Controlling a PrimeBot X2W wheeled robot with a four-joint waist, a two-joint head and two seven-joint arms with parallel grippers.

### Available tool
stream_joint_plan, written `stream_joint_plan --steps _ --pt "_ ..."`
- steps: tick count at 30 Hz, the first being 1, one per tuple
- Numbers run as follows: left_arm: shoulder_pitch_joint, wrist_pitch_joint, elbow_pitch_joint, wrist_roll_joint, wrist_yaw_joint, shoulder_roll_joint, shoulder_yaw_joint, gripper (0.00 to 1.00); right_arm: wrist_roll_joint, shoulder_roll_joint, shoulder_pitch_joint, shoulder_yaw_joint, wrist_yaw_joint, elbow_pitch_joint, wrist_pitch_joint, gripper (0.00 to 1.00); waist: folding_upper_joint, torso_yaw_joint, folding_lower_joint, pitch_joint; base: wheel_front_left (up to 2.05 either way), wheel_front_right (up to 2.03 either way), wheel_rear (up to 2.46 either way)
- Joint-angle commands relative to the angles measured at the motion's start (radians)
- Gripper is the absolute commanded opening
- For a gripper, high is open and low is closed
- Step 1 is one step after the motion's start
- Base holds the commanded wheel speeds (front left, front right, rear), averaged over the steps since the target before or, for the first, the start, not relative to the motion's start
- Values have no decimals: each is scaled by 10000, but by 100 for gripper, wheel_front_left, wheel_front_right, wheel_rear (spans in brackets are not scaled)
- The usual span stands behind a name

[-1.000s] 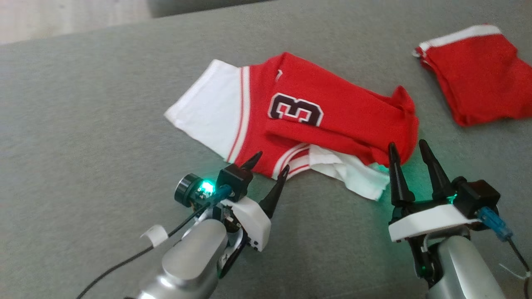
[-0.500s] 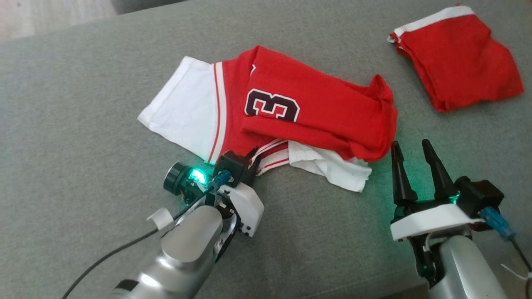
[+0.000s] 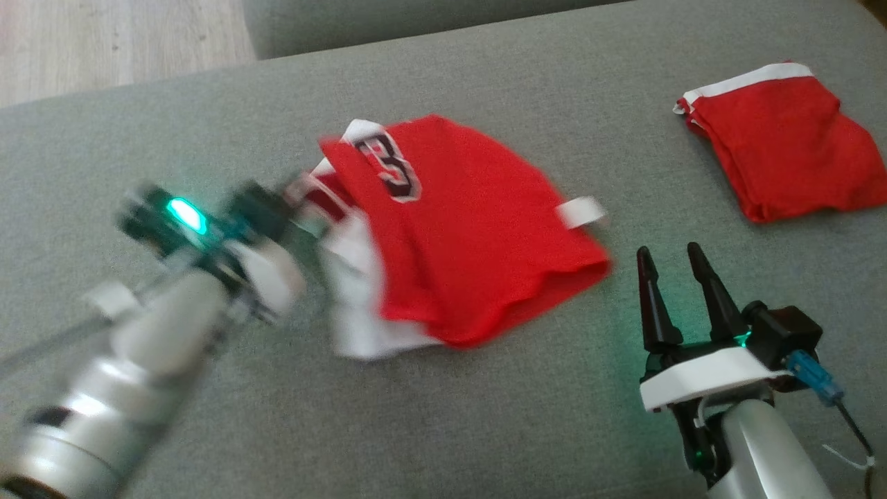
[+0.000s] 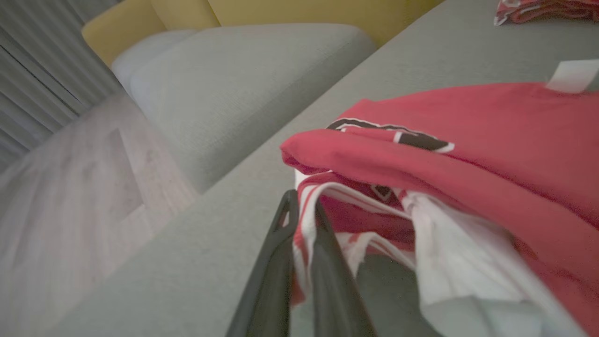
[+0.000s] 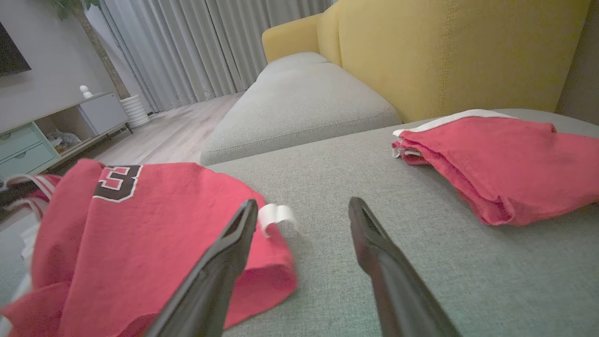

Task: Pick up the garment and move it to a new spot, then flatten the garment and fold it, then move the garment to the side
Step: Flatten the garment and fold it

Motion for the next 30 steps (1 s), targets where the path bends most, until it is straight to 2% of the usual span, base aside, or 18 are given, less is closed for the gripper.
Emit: stream_joint_plan --steps 1,5,6,7,8,9,10,13,19,22,27,30 --pt "-769 11 -238 90 -96 581 250 0 81 -35 -147 264 -9 -249 -111 100 0 -32 1 -14 0 0 0" --pt "-1604 101 -5 203 -432 1416 176 0 149 -35 -203 442 -9 -230 -111 100 0 -156 1 -5 0 0 0" --pt "-1761 77 96 217 -468 1539 160 11 162 -35 -214 496 -9 -228 -111 100 0 -195 1 7 0 0 0" --pt "-1869 93 223 227 -497 1620 121 35 174 -35 -223 549 -9 -224 -111 100 0 -233 1 13 0 0 0" --pt "-1955 82 350 214 -514 1663 110 38 184 -35 -230 586 -9 -224 -111 100 0 -260 1 27 0 0 0" --pt "-2012 16 484 163 -455 1661 179 75 195 -35 -233 606 -9 -228 -111 100 0 -281 1 39 0 0 0" --pt "-2033 -87 617 114 -350 1638 252 100 204 -35 -238 621 -9 -232 -111 100 0 -302 1 56 0 0 0" --pt "-1905 -356 1011 -150 -94 1458 475 100 206 -35 -237 604 -9 -251 -111 100 0 -304 1 78 0 0 0" --pt "-1499 -1292 1327 -914 761 1005 1289 100 9 -35 -139 413 -9 -238 -111 100 0 12 1 -143 0 0 0" --pt "-1275 -1522 1126 -1199 947 849 1600 100 -64 -35 -94 301 -9 -236 -111 100 0 212 1 -262 0 0 0" --pt "-342 -1725 -92 -1640 1357 531 2229 100 -276 -35 44 -4 -9 -287 -111 100 0 853 1 -551 0 0 0" --pt "583 -1736 -1446 -1713 1783 413 2738 100 -384 -35 117 -214 -9 -327 -111 100 0 1223 1 -718 0 0 0"
